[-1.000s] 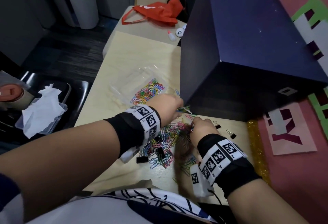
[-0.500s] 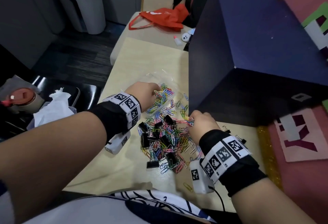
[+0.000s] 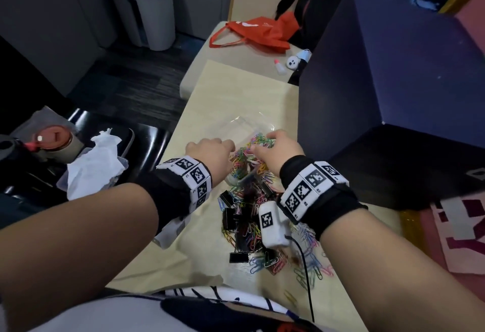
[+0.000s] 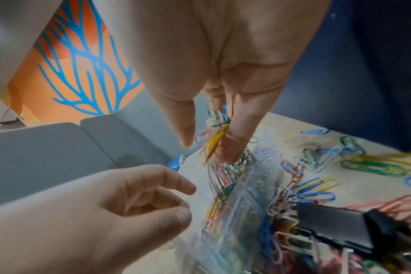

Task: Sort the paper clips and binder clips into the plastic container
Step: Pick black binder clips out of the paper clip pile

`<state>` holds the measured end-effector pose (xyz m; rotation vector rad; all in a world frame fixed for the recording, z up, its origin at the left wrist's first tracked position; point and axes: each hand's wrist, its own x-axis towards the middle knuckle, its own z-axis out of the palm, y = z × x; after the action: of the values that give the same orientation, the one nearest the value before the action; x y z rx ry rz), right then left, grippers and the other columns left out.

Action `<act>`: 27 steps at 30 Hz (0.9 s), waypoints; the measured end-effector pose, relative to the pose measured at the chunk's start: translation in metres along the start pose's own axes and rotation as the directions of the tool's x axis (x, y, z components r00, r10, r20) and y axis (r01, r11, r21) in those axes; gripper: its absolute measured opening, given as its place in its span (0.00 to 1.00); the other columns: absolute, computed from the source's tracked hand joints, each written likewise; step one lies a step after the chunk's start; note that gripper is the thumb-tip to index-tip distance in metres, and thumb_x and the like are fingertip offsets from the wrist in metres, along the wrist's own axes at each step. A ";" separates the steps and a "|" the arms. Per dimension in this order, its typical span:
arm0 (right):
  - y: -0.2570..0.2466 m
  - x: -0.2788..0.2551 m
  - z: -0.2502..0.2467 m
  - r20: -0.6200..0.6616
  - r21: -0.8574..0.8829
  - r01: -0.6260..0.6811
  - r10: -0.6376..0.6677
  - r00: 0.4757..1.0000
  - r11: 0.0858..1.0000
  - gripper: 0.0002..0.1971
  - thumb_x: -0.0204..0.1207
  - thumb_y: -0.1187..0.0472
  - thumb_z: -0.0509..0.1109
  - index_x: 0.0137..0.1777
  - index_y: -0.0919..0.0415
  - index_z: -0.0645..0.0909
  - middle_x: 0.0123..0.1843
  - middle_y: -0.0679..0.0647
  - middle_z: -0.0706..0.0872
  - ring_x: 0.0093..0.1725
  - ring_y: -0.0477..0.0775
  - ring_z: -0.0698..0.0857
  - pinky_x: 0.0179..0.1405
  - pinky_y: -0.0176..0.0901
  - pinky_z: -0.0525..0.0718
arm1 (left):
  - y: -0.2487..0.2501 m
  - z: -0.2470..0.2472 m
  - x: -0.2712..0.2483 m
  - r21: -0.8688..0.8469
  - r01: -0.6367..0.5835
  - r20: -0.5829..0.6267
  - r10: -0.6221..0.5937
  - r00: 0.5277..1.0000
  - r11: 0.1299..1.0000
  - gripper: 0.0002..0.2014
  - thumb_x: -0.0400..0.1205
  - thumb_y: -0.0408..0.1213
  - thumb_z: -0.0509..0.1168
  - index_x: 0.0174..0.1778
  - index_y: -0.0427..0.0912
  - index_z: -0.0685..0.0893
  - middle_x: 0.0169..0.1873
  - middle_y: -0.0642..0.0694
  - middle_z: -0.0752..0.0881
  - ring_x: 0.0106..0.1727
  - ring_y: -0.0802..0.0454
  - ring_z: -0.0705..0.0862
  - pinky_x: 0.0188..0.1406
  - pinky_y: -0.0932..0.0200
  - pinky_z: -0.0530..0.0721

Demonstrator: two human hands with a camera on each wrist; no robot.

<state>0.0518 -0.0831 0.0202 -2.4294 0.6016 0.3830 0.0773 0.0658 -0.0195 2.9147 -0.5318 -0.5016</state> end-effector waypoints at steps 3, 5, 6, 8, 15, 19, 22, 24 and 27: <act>-0.002 0.010 0.004 -0.003 0.119 -0.042 0.043 0.999 0.992 0.28 0.75 0.48 0.69 0.73 0.56 0.70 0.63 0.58 0.84 0.58 0.62 0.87 0.61 0.55 0.83 | -0.004 0.002 0.000 -0.028 -0.020 0.011 0.020 1.000 0.999 0.18 0.84 0.48 0.60 0.71 0.53 0.72 0.64 0.48 0.80 0.65 0.43 0.77 0.61 0.43 0.74; 0.004 0.017 0.005 0.004 0.158 -0.065 0.065 0.998 0.985 0.24 0.76 0.54 0.67 0.71 0.57 0.74 0.63 0.59 0.84 0.57 0.64 0.87 0.61 0.57 0.84 | -0.005 0.002 0.001 -0.063 -0.027 0.021 0.028 0.999 0.998 0.18 0.84 0.47 0.60 0.71 0.52 0.72 0.65 0.47 0.80 0.65 0.43 0.78 0.60 0.44 0.75; 0.008 0.020 0.004 0.009 0.163 -0.067 0.067 0.998 0.984 0.20 0.76 0.58 0.66 0.69 0.58 0.76 0.63 0.60 0.84 0.58 0.64 0.87 0.62 0.57 0.84 | -0.005 0.002 0.001 -0.078 -0.031 0.023 0.033 0.999 0.996 0.18 0.84 0.46 0.60 0.71 0.51 0.72 0.65 0.47 0.80 0.64 0.43 0.78 0.59 0.45 0.76; 0.016 0.024 0.004 0.000 0.169 -0.062 0.063 0.998 0.984 0.14 0.77 0.64 0.63 0.60 0.55 0.81 0.61 0.60 0.85 0.58 0.64 0.86 0.62 0.57 0.84 | -0.005 0.002 0.001 -0.097 -0.043 0.017 0.045 0.999 0.994 0.18 0.84 0.44 0.60 0.71 0.50 0.72 0.65 0.46 0.80 0.63 0.43 0.79 0.58 0.46 0.78; 0.019 0.019 0.002 -0.096 0.267 0.055 -0.030 0.995 0.962 0.15 0.78 0.73 0.56 0.50 0.52 0.77 0.50 0.49 0.86 0.56 0.54 0.86 0.62 0.54 0.83 | -0.006 0.003 0.003 -0.126 -0.049 0.012 0.051 0.999 0.991 0.18 0.84 0.43 0.60 0.71 0.50 0.73 0.65 0.46 0.79 0.63 0.43 0.80 0.58 0.48 0.79; 0.022 0.019 0.002 -0.123 0.189 0.077 -0.054 0.991 0.979 0.12 0.76 0.70 0.68 0.56 0.54 0.78 0.49 0.48 0.87 0.51 0.51 0.86 0.55 0.47 0.84 | -0.006 0.004 0.003 -0.131 -0.044 0.009 0.046 0.999 0.990 0.19 0.84 0.42 0.60 0.71 0.50 0.72 0.65 0.46 0.79 0.63 0.44 0.80 0.59 0.48 0.80; 0.022 0.020 0.002 -0.215 0.051 0.124 -0.110 0.970 0.991 0.08 0.76 0.60 0.72 0.54 0.54 0.80 0.48 0.49 0.83 0.46 0.50 0.82 0.46 0.39 0.76 | -0.006 0.004 0.003 -0.129 -0.042 0.008 0.043 0.999 0.991 0.19 0.84 0.41 0.60 0.71 0.50 0.72 0.65 0.46 0.79 0.63 0.44 0.80 0.59 0.48 0.80; 0.024 0.024 0.002 -0.260 -0.040 0.091 -0.099 0.961 0.995 0.07 0.79 0.59 0.67 0.55 0.55 0.81 0.55 0.53 0.82 0.47 0.52 0.81 0.48 0.39 0.76 | -0.007 0.004 0.004 -0.121 -0.030 0.014 0.032 0.999 0.992 0.19 0.83 0.40 0.60 0.71 0.50 0.72 0.66 0.46 0.79 0.63 0.43 0.80 0.59 0.48 0.80; 0.030 0.030 0.005 -0.103 -0.218 -0.039 0.016 0.994 0.975 0.16 0.81 0.65 0.60 0.67 0.60 0.78 0.68 0.62 0.77 0.62 0.60 0.81 0.60 0.46 0.78 | -0.011 0.004 0.004 -0.112 0.016 0.011 -0.015 1.000 0.994 0.20 0.81 0.38 0.61 0.70 0.49 0.73 0.64 0.46 0.79 0.62 0.43 0.80 0.58 0.47 0.80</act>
<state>0.0623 -0.1111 -0.0101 -2.6679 0.6683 0.3559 0.0828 0.0739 -0.0260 2.8134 -0.4663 -0.5306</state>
